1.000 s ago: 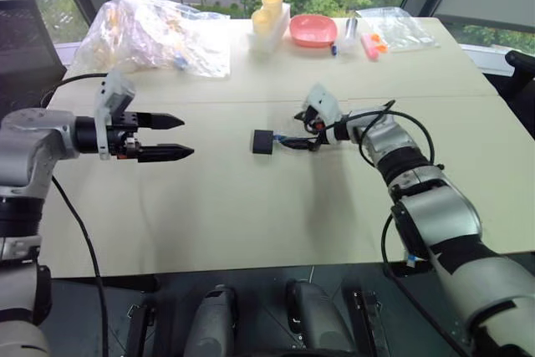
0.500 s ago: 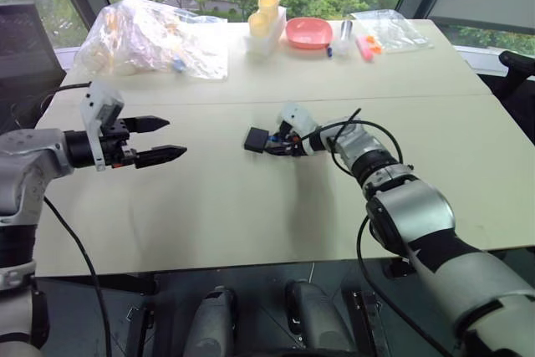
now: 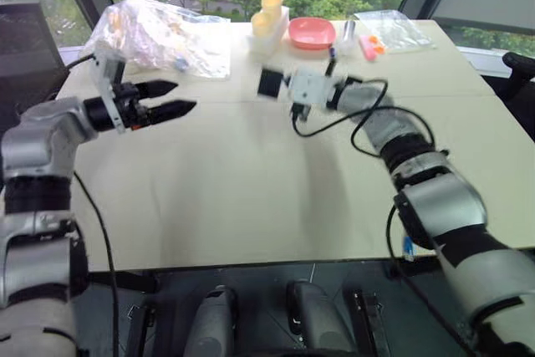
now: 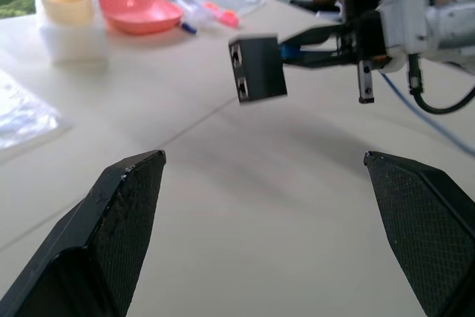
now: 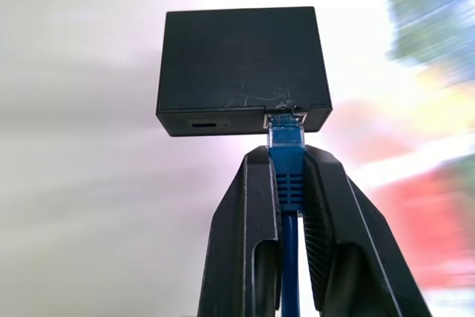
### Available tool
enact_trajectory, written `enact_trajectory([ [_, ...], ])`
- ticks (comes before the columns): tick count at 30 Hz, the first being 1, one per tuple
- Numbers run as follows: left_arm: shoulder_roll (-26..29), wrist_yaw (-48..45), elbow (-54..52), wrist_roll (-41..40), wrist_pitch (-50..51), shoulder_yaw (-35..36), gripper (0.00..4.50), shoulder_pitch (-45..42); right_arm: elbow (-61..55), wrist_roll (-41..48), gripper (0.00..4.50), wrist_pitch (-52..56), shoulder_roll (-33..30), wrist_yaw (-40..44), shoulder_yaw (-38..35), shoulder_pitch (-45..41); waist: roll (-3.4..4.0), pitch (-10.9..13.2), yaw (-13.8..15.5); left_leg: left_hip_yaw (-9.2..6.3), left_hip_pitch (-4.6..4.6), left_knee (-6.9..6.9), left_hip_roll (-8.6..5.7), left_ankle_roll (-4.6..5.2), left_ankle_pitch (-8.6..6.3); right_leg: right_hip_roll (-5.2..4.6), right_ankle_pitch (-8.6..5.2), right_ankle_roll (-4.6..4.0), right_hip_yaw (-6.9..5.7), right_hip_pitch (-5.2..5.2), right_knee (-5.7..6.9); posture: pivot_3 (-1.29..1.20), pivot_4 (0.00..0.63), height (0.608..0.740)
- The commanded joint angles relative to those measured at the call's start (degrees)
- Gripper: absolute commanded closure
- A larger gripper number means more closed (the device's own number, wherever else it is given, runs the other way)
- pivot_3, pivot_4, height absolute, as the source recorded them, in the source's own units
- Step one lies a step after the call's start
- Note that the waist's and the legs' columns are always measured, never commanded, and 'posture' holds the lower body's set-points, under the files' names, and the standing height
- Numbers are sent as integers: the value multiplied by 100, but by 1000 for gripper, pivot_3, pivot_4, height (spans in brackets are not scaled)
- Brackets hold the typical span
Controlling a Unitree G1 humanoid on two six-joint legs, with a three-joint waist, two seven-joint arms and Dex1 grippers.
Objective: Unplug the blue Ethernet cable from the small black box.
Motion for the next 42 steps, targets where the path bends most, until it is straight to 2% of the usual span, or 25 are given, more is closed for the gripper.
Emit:
enact_trajectory([
  [1,-423,-53,1492,431,-609,-176,0,-1062,-1770,-599,4461,-421,-338,-542,156,362,-3,-2,6,-4,0,-7,0,0,0,4,-1,1,-2,-1,-2,0,150,740],
  [6,-841,-650,3095,616,-775,-123,0,-2225,-3152,-1046,4461,-178,-622,-651,144,871,-3,-2,-13,-5,-16,-9,0,2,-1,9,-5,6,-2,-12,-7,0,150,740],
  [10,-944,-1291,3730,773,-731,-124,0,-2832,-3705,-1110,4461,33,-659,-509,144,1084,-4,-1,-9,-1,-28,-2,-2,2,0,7,-4,6,2,-25,-3,0,150,740],
  [15,-1017,-2042,3928,1109,-910,-276,0,-3097,-3894,-1053,4461,270,-627,-411,172,1160,-5,-1,5,-3,-28,-2,-2,2,0,8,-5,6,1,-24,-4,0,150,740],
  [17,-1123,-1765,4023,1171,-998,-187,0,-3166,-3933,-1039,4461,332,-607,-398,177,1175,-5,-1,6,-3,-28,-1,-2,2,0,7,-5,6,2,-23,-4,0,150,740],
  [26,-1354,-1667,4164,1239,-1146,8,0,-3255,-4226,-853,4461,514,-493,-57,204,1394,-5,0,4,-6,-29,2,-1,3,-1,7,-5,6,1,-24,-2,0,150,740],
  [37,-1332,-2053,4147,1535,-1256,-59,2910,-3153,-4416,-743,4500,740,-392,101,160,1496,-5,0,7,-7,-29,3,-1,3,-1,7,-5,6,1,-23,-1,0,150,740],
  [40,-1327,-2014,4167,1565,-1247,-46,2910,-3155,-4401,-728,4500,757,-378,103,159,1484,-5,0,6,-7,-29,3,-1,3,0,7,-5,7,1,-23,-1,0,150,740],
  [42,-1323,-1970,4169,1573,-1272,-22,2336,-3149,-4400,-720,4500,767,-374,112,152,1490,-5,0,5,-7,-29,3,-1,3,-1,7,-5,6,1,-24,-1,0,150,740],
])
